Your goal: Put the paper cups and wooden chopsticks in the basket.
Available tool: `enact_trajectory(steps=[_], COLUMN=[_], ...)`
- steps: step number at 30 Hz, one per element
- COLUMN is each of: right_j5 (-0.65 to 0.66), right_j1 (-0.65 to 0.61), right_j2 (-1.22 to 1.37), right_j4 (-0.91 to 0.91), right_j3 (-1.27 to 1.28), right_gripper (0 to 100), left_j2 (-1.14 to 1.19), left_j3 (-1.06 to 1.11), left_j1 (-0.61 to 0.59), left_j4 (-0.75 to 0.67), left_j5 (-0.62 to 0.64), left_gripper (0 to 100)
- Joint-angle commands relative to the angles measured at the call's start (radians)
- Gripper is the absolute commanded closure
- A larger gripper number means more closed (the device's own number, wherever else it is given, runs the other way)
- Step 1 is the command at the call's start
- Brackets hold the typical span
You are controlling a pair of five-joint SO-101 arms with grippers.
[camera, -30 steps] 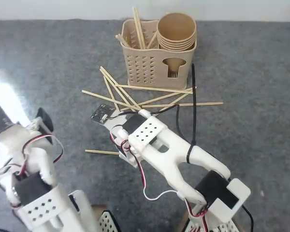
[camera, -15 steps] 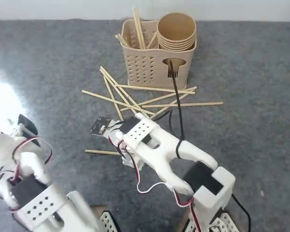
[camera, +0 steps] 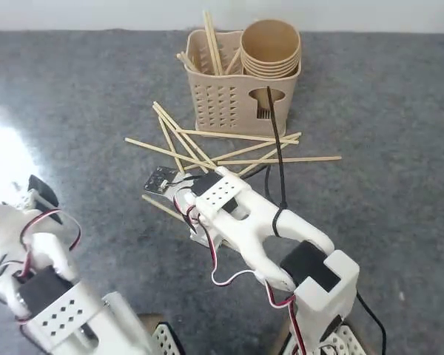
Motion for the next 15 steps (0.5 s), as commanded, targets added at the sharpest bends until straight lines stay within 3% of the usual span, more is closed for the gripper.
enact_trajectory(steps=[1, 7, 15], right_j5=[-0.021, -0.029, -0.078], right_j1=[0.002, 0.002, 0.001], right_j2=[-0.005, -0.073, -0.460], right_j4=[-0.007, 0.090, 0.186], right_j3=[-0.026, -0.044, -0.037], right_gripper=[99.1, 99.1, 99.1], left_j2=[-0.012, -0.014, -0.014], left_j3=[0.002, 0.012, 0.028], left_j1=[-0.006, -0.006, -0.003], left_j4=[-0.023, -0.021, -0.023], left_j5=[0.012, 0.014, 0.037], left_gripper=[79, 79, 79])
